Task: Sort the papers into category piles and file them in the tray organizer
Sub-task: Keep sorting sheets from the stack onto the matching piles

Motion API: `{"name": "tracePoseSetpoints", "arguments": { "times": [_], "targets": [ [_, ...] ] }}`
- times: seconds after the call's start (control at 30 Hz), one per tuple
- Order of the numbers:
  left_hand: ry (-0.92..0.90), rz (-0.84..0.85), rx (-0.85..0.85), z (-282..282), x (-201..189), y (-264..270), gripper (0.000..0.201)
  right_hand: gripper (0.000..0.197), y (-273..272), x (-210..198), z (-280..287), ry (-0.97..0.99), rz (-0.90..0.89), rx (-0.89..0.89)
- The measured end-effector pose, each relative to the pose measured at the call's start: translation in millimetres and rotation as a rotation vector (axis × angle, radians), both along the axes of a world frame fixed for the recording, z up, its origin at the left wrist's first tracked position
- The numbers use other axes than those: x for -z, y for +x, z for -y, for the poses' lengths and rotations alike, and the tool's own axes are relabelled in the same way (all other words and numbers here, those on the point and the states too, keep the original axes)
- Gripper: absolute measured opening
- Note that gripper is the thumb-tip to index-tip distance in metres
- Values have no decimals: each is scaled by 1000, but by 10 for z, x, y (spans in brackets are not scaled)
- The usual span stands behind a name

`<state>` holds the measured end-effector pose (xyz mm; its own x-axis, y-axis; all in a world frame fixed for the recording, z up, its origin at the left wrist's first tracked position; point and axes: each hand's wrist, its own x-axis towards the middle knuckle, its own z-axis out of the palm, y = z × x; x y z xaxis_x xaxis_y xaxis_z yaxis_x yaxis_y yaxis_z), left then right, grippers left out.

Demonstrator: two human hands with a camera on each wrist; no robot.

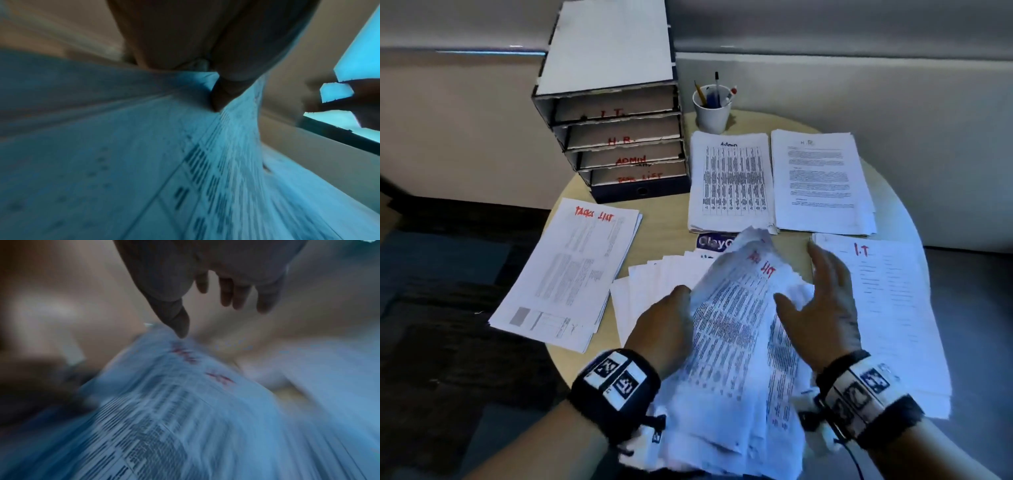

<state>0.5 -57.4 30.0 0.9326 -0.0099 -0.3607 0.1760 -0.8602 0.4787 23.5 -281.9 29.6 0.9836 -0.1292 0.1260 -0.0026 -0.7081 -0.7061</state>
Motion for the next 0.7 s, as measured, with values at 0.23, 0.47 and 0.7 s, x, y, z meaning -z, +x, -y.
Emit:
{"name": "tracePoseSetpoints", "arguments": {
  "times": [0.23,0.47,0.7],
  "targets": [
    [393,358,547,525,-882,73,24,26,-72,-757,-310,-655,-5,-583],
    [355,610,-24,-269,-735,21,33,17,55,-627,285,-260,-351,-407],
    [-976,-220,-439,-641,-216,-84,69,21,12,-672,276,344,-313,-217]
  ]
}}
